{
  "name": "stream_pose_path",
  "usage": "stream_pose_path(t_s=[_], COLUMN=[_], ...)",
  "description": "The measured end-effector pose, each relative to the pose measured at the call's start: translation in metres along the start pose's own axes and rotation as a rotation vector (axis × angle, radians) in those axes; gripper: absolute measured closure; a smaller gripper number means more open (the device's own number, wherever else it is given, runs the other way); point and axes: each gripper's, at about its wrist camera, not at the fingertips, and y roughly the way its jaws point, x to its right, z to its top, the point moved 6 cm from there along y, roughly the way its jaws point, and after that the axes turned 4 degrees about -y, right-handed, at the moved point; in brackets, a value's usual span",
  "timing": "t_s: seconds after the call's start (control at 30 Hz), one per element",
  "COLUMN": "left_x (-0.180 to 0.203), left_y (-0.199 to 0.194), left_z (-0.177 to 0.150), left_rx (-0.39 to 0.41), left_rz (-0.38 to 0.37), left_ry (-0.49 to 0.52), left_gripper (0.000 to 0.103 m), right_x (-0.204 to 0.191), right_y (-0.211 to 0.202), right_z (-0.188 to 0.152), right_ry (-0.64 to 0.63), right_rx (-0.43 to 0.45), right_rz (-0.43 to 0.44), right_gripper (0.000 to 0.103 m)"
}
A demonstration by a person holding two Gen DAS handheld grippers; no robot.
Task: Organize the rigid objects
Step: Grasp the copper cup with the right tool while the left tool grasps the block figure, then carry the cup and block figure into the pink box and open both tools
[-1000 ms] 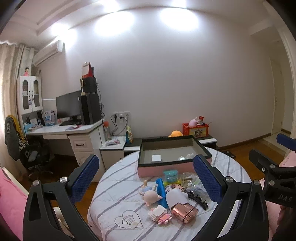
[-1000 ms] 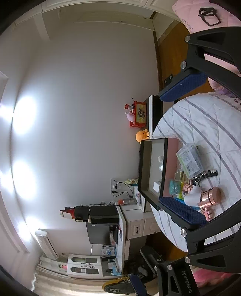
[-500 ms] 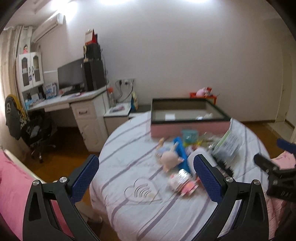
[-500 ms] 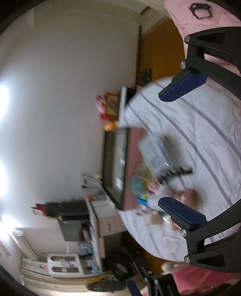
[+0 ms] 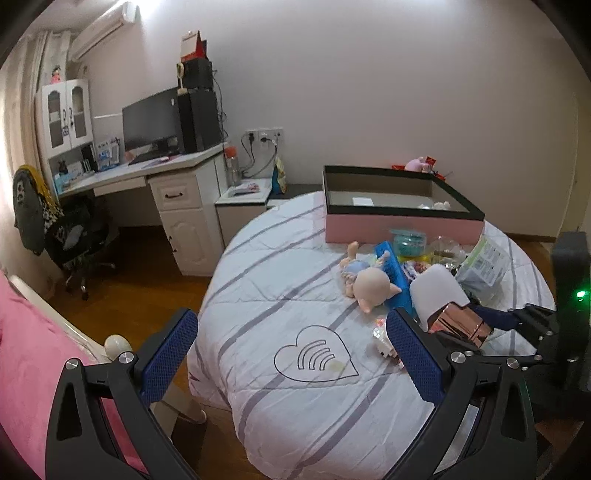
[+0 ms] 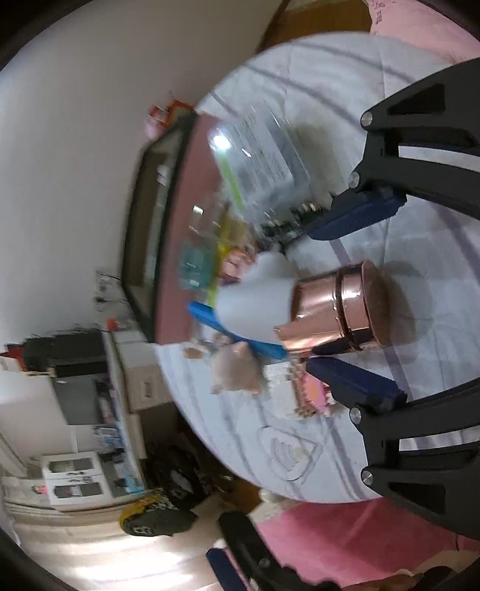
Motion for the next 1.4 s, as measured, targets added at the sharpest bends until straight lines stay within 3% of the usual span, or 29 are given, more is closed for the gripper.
stream_pose_path(t_s=[0.03,0.07,0.3,0.53,0.87,0.97,1.03,1.07,1.4], left_x=[0.001,0.002,0.025,0.069,0.075,0.078,0.083,0.085,0.082], left_y=[0.002,0.004,0.018,0.047,0.084,0.085,0.086,0.086,0.08], left_z=[-0.001,-0.003,-0.009,-0.027,-0.043,-0.043,-0.041,-0.04,-0.034], left_rx=[-0.009,-0.014,-0.054,-0.134,-0.199,-0.195,-0.19,-0.184,-0.159], left_rz=[-0.006,-0.009,-0.063,-0.14,-0.084,-0.113,-0.138,-0.155,-0.196], left_ry=[0.0,0.001,0.034,0.055,0.072,0.092,0.112,0.12,0.11], left_gripper=[0.0,0.0,0.0,0.0,0.001,0.015,0.029,0.041,0.041], right_x=[-0.002,-0.004,0.01,0.065,0.118,0.122,0.124,0.126,0.125], right_y=[0.003,0.003,-0.033,-0.06,-0.045,-0.041,-0.039,-0.036,-0.032], right_z=[-0.003,-0.004,-0.014,-0.019,-0.043,-0.042,-0.041,-0.041,-0.042], right_ry=[-0.002,0.002,-0.005,0.073,0.203,0.215,0.22,0.226,0.239], right_rx=[-0.007,-0.015,0.033,0.076,0.038,0.044,0.044,0.042,0.042], right_rz=[0.034,0.054,0.018,-0.113,-0.156,-0.152,-0.15,-0.146,-0.147], right_gripper=[0.053,0.054,0.055,0.054,0.054,0.054,0.055,0.055,0.055])
